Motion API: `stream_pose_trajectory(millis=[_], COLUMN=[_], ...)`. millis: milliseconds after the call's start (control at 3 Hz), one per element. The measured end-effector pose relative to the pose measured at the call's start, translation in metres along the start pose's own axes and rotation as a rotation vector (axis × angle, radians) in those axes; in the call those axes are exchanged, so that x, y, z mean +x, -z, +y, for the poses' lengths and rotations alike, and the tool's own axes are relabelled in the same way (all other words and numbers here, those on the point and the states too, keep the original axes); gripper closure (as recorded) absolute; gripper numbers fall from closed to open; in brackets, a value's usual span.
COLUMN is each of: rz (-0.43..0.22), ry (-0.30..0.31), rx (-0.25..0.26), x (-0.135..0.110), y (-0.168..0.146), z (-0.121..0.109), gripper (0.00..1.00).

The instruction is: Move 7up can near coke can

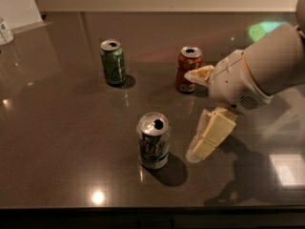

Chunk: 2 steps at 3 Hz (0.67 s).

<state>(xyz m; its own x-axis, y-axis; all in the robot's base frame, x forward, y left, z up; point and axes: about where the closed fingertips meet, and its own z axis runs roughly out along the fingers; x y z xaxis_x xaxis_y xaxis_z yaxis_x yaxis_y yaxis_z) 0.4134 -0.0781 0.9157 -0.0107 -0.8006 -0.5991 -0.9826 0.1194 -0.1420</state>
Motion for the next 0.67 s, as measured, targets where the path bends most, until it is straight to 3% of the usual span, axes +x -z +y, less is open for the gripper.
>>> stream_pose_trajectory(millis=[667], rz=[-0.165], ry=[-0.021], rx=[-0.13], x=[-0.022], y=[-0.04], z=[0.037], gripper=[0.0])
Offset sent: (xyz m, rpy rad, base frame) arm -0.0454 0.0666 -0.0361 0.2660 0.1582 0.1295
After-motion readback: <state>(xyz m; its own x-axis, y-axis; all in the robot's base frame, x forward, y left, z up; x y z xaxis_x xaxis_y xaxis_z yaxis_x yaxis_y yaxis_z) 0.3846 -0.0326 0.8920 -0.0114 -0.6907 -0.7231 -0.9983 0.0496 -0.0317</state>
